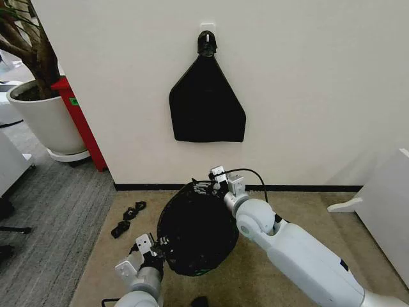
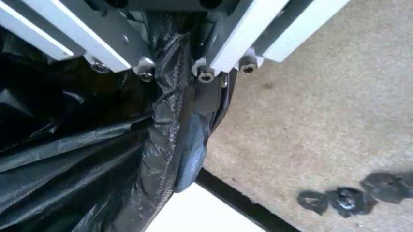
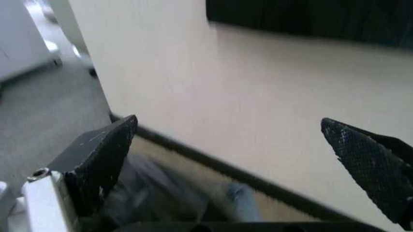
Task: Place the garbage bag over the trash bin.
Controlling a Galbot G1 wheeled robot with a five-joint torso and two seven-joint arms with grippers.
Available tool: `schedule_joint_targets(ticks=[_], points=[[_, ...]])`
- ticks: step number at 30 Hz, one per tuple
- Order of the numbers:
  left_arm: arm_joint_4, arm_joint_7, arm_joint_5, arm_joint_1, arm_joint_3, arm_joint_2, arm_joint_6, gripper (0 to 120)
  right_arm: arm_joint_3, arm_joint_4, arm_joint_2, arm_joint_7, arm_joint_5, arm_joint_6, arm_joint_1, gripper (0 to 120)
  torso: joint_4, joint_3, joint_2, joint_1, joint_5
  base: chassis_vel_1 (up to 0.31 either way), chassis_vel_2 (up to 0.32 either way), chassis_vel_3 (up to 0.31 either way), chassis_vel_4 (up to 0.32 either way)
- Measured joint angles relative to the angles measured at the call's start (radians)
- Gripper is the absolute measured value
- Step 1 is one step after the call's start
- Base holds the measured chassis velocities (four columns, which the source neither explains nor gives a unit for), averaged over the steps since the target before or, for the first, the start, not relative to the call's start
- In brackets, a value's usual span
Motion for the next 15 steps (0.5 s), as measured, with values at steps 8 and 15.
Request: schedule_joint_targets(ticks=[8,15], points=[[0.013,0.015,0.036,0.007,0.008,-0.005,-0.007,1,0.023,-0.053,-0.034,-0.015,0.032,-0.002,0.116,100,0.0003,0.0,0.0,0.0,0.0001,0.0,0.0,0.0,0.0],[0.013,0.031,0.068,0.013,0.004,0.006,-0.014,1,-0.055,-0.119,-0.112,-0.089,0.035,-0.027,0.169,100,0.0001,0.0,0.0,0.0,0.0,0.0,0.0,0.0,0.0]])
